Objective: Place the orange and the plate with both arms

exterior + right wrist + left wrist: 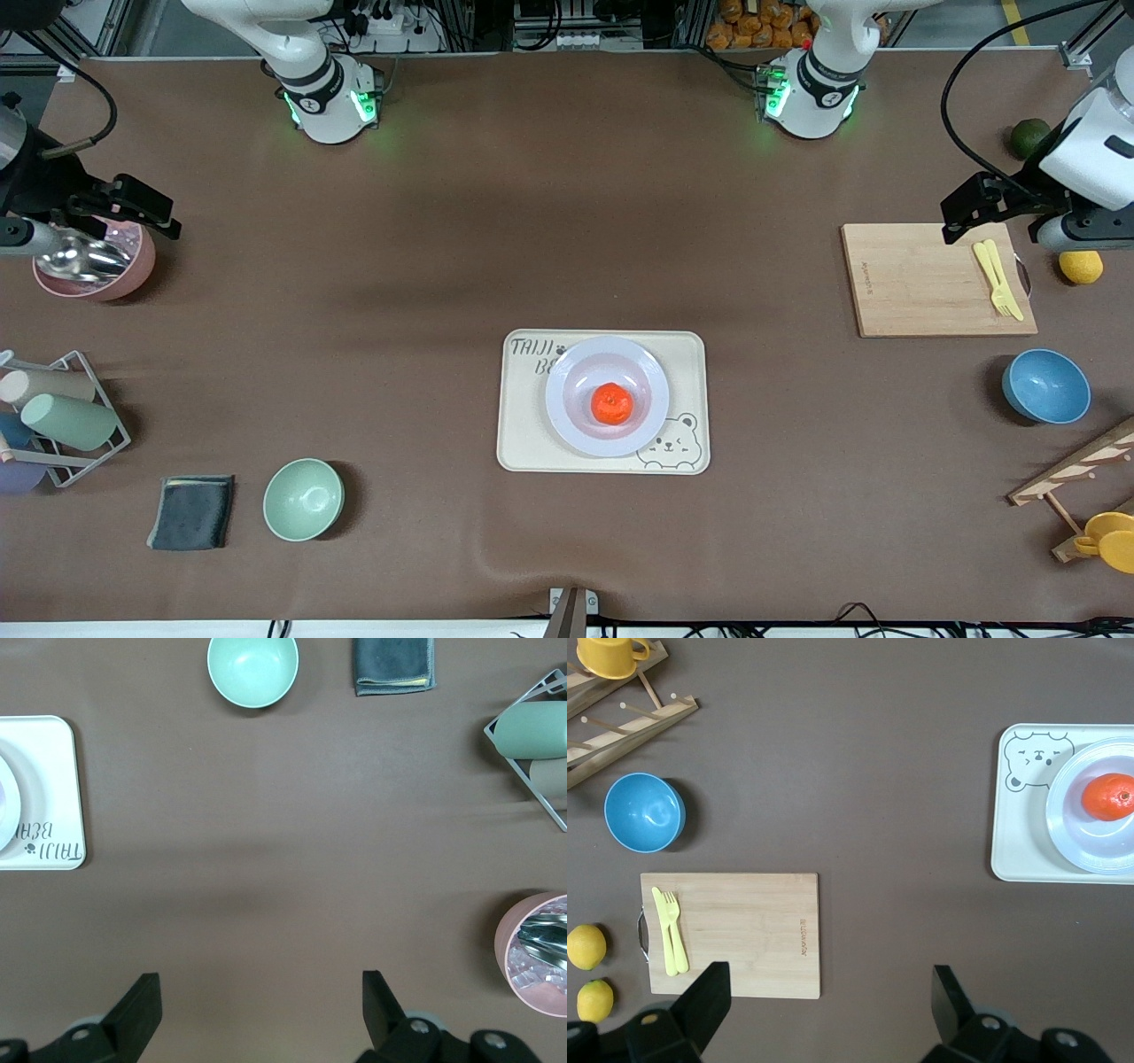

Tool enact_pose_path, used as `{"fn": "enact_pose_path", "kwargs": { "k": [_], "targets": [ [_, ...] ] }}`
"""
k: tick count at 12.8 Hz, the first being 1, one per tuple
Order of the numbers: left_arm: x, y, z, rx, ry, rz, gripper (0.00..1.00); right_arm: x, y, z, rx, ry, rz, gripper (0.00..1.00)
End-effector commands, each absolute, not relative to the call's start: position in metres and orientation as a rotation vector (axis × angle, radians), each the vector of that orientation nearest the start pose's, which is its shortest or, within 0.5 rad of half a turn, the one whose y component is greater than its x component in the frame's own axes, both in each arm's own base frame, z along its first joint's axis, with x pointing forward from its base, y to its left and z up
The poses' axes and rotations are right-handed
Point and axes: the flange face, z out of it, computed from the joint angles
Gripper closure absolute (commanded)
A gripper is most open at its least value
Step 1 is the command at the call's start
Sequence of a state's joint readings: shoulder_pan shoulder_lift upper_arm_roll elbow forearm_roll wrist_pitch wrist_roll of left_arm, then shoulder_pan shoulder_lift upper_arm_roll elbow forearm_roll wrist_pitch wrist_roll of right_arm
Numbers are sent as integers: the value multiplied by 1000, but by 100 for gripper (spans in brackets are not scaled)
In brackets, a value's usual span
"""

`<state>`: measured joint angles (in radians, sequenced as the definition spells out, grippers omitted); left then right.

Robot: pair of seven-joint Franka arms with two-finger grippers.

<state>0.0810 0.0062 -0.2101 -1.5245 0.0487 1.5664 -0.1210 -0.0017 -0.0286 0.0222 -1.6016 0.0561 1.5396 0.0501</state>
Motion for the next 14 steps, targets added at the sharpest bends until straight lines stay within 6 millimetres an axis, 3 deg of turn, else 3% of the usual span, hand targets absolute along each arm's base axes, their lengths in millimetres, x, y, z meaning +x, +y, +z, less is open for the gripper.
{"fn": "enact_pose_path", "kwargs": {
  "k": [1,14],
  "targets": [
    [552,-59,649,-3087,18,-69,0,537,20,625,-3103,54,50,0],
    [567,-71,639,-3117,45,-48,0,536,18,627,-3111,56,45,0]
  ]
}}
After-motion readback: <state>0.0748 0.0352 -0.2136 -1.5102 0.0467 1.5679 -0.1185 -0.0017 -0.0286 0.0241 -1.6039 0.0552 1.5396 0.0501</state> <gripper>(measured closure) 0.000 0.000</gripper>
